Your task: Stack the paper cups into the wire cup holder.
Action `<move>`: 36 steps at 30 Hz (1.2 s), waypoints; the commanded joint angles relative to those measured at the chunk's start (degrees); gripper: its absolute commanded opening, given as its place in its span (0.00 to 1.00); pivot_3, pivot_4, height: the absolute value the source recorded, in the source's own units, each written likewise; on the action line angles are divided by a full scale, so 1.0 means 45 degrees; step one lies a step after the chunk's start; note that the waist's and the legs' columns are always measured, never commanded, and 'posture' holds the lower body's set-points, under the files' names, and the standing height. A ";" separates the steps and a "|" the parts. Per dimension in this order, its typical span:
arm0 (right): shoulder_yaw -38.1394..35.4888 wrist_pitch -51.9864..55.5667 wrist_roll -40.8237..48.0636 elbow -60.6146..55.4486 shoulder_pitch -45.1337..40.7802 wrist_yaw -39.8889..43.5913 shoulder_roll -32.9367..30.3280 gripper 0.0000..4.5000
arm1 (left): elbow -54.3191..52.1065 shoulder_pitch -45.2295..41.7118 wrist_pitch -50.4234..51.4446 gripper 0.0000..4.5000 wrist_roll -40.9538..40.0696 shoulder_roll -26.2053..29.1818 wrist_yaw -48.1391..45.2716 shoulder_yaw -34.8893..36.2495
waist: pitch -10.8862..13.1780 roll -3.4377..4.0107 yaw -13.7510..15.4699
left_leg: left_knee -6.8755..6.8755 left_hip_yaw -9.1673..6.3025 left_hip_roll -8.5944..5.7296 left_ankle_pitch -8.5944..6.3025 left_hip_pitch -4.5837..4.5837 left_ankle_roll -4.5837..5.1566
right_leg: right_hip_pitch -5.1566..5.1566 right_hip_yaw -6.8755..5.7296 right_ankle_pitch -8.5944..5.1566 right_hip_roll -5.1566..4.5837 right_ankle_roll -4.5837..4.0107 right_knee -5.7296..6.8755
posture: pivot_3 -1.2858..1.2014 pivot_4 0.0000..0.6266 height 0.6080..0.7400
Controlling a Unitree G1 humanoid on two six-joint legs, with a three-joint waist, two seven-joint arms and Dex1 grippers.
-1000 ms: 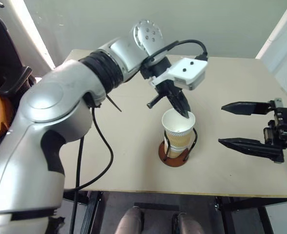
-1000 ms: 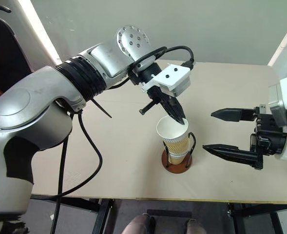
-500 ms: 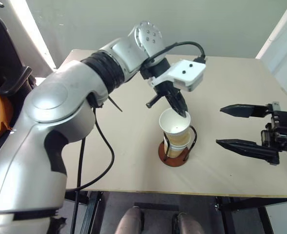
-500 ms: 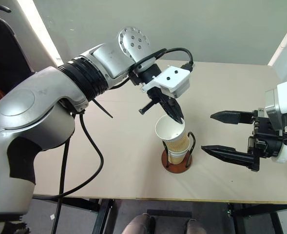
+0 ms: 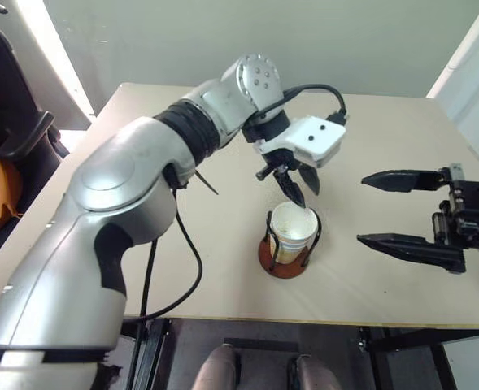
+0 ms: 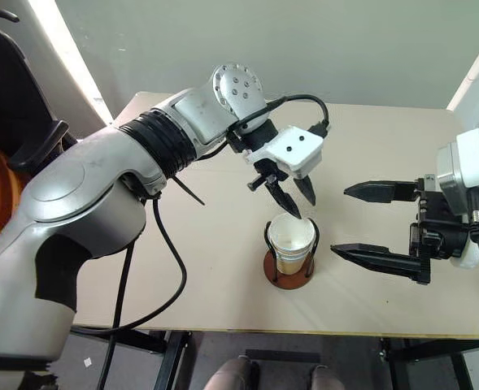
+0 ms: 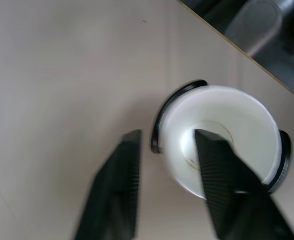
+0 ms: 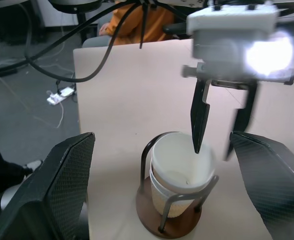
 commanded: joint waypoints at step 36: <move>0.4965 -0.2826 -0.7174 0.6196 -0.3556 0.4108 0.0233 1.00 | -1.3632 1.6899 1.0401 0.75 0.0883 1.0108 0.5561 1.9282 | -0.0045 0.0057 -0.0649 | -0.0337 0.0060 0.0074 0.0097 0.0425 -0.0002 | 0.0085 0.0244 -0.0027 0.0178 -0.0463 0.0083 | 0.52 0.24 1.00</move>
